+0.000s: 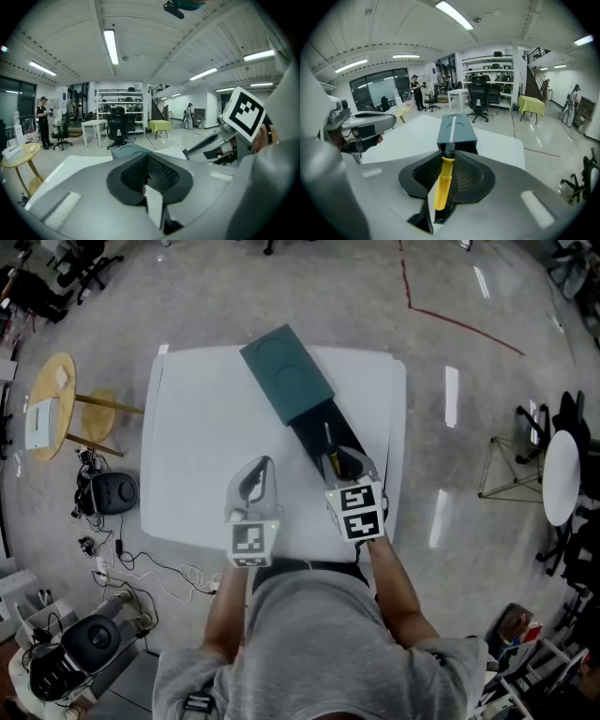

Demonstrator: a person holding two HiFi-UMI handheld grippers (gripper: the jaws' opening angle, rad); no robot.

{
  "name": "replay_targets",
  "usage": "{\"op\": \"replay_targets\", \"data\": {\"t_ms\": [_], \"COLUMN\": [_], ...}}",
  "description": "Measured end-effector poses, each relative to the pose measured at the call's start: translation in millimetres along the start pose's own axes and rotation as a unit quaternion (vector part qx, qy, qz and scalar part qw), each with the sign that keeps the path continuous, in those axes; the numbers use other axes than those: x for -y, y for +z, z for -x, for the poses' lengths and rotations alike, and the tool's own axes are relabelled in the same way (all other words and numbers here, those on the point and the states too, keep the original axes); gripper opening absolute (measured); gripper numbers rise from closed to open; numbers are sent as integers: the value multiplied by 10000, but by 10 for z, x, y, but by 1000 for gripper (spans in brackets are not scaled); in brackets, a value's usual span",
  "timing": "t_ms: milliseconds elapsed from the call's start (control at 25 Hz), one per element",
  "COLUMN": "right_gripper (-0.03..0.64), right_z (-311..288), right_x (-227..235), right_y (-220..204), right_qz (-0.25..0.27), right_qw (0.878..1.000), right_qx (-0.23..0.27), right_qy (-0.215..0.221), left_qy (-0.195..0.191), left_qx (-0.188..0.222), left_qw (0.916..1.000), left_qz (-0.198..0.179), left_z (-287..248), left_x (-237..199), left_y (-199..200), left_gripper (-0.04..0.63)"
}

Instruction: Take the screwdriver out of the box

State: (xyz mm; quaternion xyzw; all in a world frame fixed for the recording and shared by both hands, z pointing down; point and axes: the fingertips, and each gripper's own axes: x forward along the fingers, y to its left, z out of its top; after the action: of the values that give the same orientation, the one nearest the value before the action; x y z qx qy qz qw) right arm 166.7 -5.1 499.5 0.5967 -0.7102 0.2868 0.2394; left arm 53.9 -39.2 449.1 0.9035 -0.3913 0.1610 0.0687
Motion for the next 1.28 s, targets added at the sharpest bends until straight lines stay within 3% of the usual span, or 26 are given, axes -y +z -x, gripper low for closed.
{"op": "replay_targets", "data": {"t_ms": [360, 840, 1280], "right_gripper": [83, 83, 83], "right_z": [137, -38, -465], "right_x": [-445, -1378, -2301], "right_y": [437, 797, 899], "right_qz": [351, 717, 1156], "right_qw": [9968, 9866, 9772], "right_qx": [552, 776, 469], "right_qy": [450, 1242, 1717], "left_qy": [577, 1330, 1911], "left_qx": [237, 270, 179], "left_qw": [9981, 9907, 9806], "left_qz": [15, 112, 408], "left_z": [331, 876, 1393], "left_x": [-329, -1041, -1843], "left_y": [176, 132, -105], "left_gripper": [11, 12, 12]}}
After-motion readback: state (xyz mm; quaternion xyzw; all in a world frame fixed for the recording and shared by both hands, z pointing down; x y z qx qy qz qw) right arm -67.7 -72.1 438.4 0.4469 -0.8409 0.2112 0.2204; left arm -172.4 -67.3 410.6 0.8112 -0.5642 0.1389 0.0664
